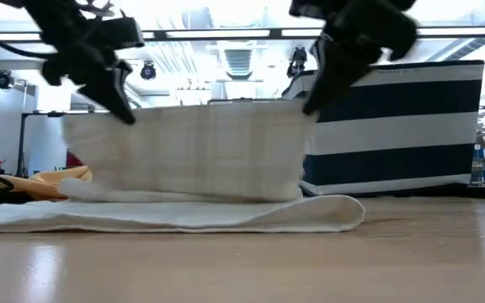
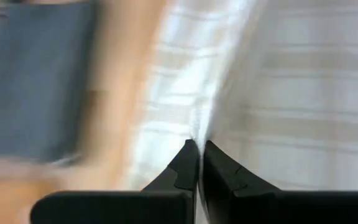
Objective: Fold kitchen towel into neat rectangle
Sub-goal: Fold the white patterned towel
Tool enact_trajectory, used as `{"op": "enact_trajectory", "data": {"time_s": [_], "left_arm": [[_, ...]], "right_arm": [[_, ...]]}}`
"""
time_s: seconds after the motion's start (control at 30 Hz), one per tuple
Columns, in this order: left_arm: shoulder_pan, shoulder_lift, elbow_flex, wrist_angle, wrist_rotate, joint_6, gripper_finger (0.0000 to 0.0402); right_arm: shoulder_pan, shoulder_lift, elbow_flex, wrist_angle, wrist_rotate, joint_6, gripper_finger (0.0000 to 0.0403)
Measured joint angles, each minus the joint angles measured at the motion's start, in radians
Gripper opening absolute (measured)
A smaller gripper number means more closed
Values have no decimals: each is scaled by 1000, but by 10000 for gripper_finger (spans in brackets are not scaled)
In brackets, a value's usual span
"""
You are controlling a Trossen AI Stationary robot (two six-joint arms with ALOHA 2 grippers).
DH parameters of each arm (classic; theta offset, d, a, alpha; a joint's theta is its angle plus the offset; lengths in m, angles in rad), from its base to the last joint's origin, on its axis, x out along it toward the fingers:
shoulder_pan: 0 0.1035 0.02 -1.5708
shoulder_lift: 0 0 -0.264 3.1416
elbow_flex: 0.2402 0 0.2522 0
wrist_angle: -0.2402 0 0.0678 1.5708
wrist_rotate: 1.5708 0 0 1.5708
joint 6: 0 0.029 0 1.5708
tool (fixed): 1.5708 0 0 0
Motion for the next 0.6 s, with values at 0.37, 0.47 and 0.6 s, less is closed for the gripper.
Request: {"op": "enact_trajectory", "data": {"time_s": [0.37, 0.47, 0.6], "left_arm": [[-143, 19, -22, 53, 116, -137, 8], [-148, 23, -2, 72, 115, -137, 6], [-147, 21, 38, 74, 114, -137, 3]], "right_arm": [[93, 2, 41, -57, -52, 39, 8], [90, -5, 92, -172, 27, 26, 8], [87, -7, 162, -246, 108, -6, 8]]}}
